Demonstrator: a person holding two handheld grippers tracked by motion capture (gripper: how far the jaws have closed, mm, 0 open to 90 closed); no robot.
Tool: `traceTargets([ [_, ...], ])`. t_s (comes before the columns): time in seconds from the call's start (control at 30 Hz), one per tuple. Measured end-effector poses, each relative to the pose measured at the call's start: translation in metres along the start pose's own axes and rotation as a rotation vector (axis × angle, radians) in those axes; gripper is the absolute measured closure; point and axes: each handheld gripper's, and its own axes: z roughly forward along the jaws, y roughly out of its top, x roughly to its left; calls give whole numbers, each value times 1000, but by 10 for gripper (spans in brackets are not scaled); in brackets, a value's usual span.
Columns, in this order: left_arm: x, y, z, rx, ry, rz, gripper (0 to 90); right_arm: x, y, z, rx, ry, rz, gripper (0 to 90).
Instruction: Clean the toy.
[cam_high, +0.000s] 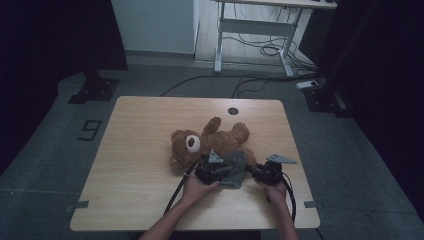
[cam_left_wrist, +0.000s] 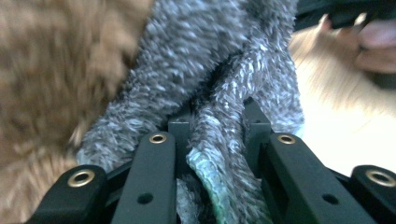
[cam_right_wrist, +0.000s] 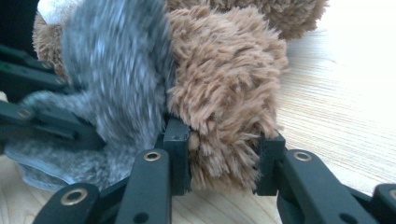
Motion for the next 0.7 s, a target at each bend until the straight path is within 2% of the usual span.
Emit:
traceTargets([
  [0.1,3,-5,-3,-6,-3,-11,715,0,0,0,3,2,-1,662],
  [0.23,3,-8,-16,-39,-12,-10,712,-1,0,0,-3,6,-1,661],
  [0.37,3,-12,-41,-113,-28,-13,712,-1,0,0,-5,8,1,661],
  [0.47,7,-15,-60,-163,-20,-16,713,-1,0,0,-4,8,1,661],
  [0.57,16,-16,-74,-182,7,-22,713,-1,0,0,-3,7,1,661],
  [0.7,37,-27,-83,-173,38,-70,712,-1,0,0,-2,8,-2,661],
])
